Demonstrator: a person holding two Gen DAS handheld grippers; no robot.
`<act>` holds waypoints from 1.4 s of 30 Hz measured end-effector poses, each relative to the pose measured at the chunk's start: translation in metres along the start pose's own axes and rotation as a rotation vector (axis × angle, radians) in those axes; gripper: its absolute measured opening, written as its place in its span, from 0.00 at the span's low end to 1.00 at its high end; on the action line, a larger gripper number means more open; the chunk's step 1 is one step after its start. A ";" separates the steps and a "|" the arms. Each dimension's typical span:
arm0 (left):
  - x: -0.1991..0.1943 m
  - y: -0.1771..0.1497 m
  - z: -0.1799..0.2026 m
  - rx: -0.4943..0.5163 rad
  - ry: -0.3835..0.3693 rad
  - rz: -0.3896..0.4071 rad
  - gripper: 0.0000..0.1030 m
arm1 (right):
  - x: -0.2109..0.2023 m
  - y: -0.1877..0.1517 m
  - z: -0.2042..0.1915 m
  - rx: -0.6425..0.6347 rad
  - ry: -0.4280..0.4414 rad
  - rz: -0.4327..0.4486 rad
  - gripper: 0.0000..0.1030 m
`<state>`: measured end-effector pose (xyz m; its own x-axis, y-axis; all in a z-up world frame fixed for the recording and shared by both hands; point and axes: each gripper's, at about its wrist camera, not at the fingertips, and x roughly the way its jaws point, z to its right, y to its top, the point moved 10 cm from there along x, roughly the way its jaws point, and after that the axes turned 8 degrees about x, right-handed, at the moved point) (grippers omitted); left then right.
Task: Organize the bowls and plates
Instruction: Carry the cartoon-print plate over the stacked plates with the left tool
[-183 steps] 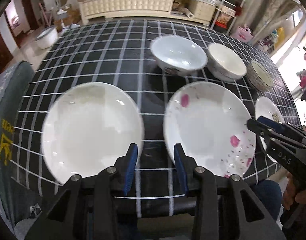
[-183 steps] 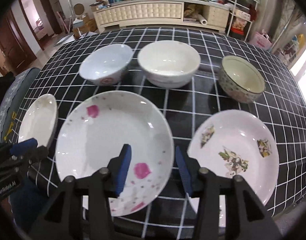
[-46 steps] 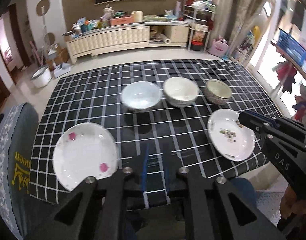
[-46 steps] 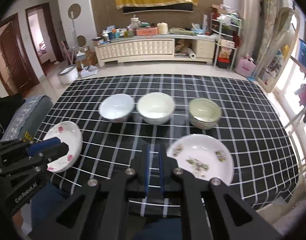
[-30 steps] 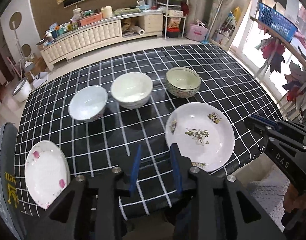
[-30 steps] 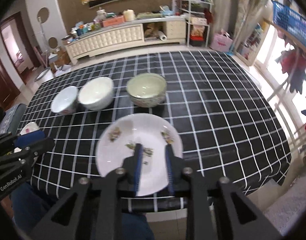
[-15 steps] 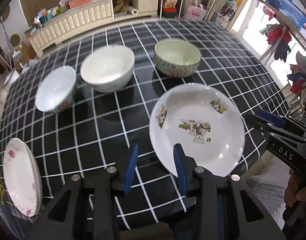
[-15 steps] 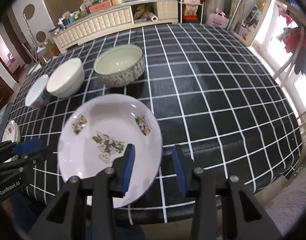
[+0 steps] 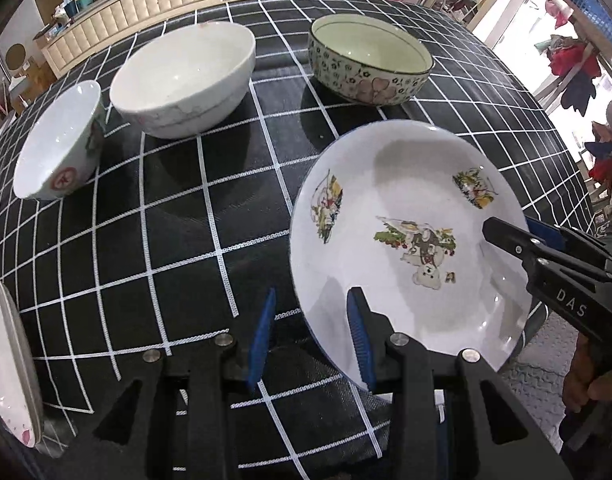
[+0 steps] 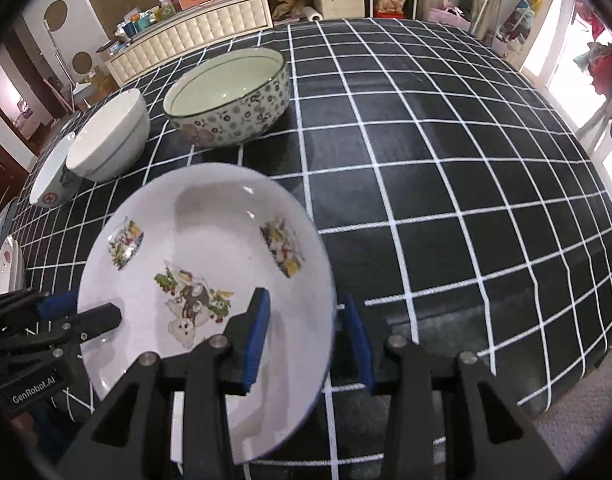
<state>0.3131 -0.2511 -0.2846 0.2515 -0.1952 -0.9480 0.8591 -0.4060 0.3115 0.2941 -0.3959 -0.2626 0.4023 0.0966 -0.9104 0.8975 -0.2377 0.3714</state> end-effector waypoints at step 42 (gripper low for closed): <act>-0.138 -0.088 -0.172 -0.259 0.157 0.164 0.18 | -0.053 -0.030 -0.241 -0.293 0.170 0.111 0.23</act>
<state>0.2791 -0.0344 -0.1924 0.4438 -0.0913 -0.8914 0.8811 -0.1366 0.4527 0.2892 -0.1608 -0.1814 0.5025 0.2511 -0.8273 0.8504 0.0289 0.5253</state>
